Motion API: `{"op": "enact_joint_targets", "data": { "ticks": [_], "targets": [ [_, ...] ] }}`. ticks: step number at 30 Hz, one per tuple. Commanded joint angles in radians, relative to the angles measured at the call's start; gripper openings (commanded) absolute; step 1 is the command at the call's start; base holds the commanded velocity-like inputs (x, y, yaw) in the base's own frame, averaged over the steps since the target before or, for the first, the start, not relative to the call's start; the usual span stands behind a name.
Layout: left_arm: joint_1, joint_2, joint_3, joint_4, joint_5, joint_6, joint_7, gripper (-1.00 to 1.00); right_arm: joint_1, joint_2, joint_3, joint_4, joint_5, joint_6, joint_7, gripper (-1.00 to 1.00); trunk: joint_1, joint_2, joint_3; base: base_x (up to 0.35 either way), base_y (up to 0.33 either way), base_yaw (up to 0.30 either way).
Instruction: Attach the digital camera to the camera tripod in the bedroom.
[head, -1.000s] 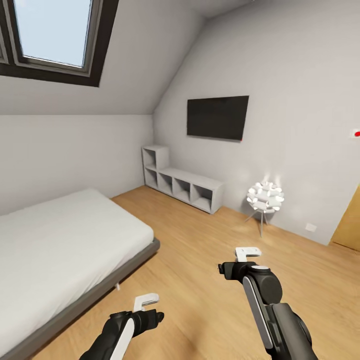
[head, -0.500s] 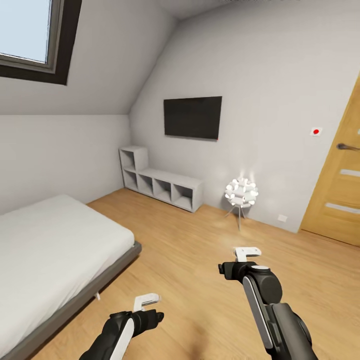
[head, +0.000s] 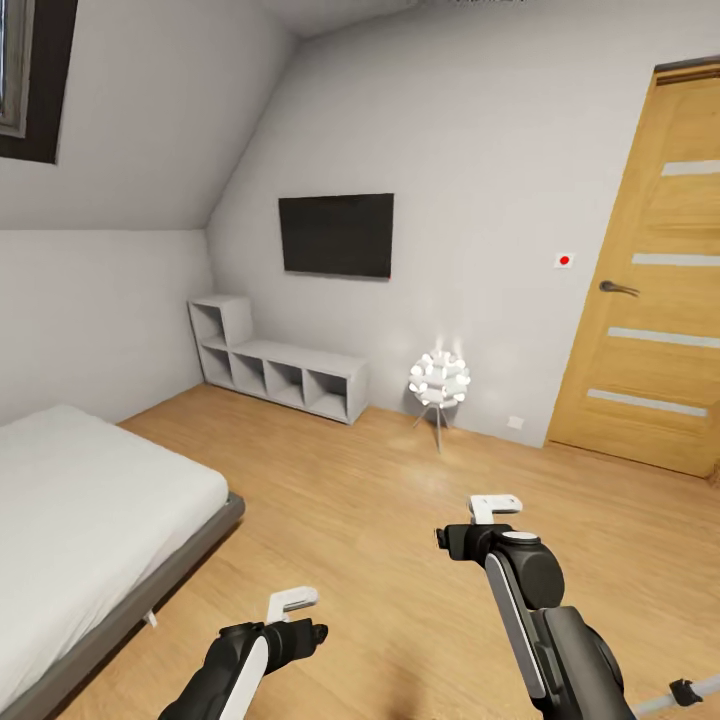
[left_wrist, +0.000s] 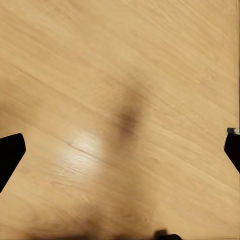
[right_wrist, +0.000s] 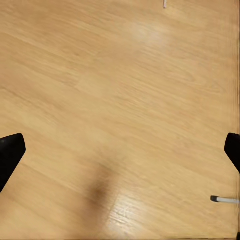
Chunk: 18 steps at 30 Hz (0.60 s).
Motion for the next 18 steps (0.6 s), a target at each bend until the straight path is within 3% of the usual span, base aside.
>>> {"op": "enact_joint_targets", "data": {
  "ticks": [1,18],
  "targets": [
    [0.0,0.0,-0.001,-0.002,0.008,0.005,0.006,1.0,-0.001,0.0,0.001,0.0,-0.003,0.004,-0.006,1.0,0.0,-0.001,-0.001,0.0,0.0,-0.28],
    [0.0,0.0,-0.001,0.0,0.008,0.005,0.005,1.0,0.003,0.0,0.006,0.0,-0.003,0.004,-0.006,1.0,0.0,-0.001,-0.001,-0.024,0.114,-0.28]
  ]
}}
